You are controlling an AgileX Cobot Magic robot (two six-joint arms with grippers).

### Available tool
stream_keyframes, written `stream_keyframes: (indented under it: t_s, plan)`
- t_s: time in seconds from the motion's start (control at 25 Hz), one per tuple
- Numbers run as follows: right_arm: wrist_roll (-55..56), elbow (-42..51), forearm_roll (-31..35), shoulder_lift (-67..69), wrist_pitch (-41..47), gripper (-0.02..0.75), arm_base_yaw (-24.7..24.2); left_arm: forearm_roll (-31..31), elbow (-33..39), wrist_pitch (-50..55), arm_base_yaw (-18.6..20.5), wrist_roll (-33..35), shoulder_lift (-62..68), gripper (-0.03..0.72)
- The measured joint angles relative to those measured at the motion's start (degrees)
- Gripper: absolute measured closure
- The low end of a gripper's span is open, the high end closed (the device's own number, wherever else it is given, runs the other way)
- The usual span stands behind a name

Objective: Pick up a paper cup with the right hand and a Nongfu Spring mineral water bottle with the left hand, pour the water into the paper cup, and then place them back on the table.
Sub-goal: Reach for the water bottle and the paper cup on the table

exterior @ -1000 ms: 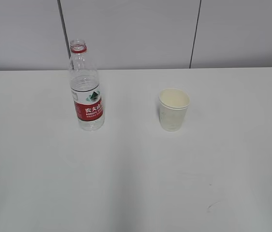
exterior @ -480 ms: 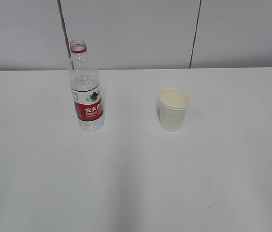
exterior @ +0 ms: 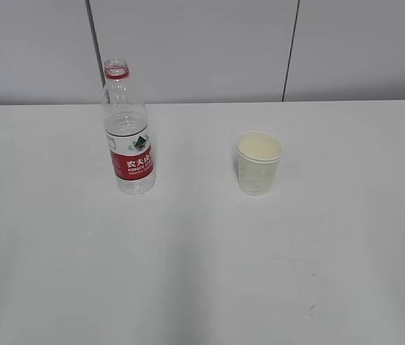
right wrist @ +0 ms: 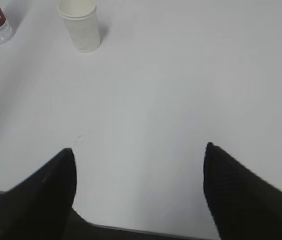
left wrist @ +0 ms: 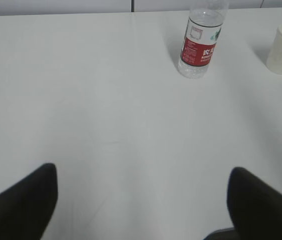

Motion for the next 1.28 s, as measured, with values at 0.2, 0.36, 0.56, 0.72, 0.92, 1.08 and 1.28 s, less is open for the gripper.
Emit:
stream_keyframes:
  t_s: [0.2,0.36,0.56,0.72,0.92,1.08,1.28]
  plan:
    - [-0.1,-0.6,0.0,0.0,-5.6,0.150,0.0,0.1,-0.9,-4.7,0.0,0.0,0.0,0.081]
    - [-2.9,-0.6,0.4,1.8,-11.1,0.150,0.0,0.1,-1.0,-13.7,0.0,0.0,0.0,0.092]
    - [-5.3,-0.6,1.1,4.9,-20.1,0.150,0.0,0.5,-0.9,-23.5,0.0,0.0,0.0,0.094]
    - [-7.6,-0.6,1.2,7.5,-27.4,0.150,0.0,2.0,-0.5,-28.9,0.0,0.0,1.5,0.096]
    - [-8.9,0.5,1.3,9.7,-38.4,0.150,0.0,2.8,-0.4,-33.4,0.0,0.0,7.0,0.099]
    - [-9.1,1.6,1.6,12.5,-43.8,0.150,0.0,2.8,0.6,-38.8,0.0,0.0,12.1,0.099]
    - [-9.1,1.6,4.3,17.1,-47.9,0.150,0.0,2.8,3.2,-46.1,0.0,0.0,17.7,0.100]
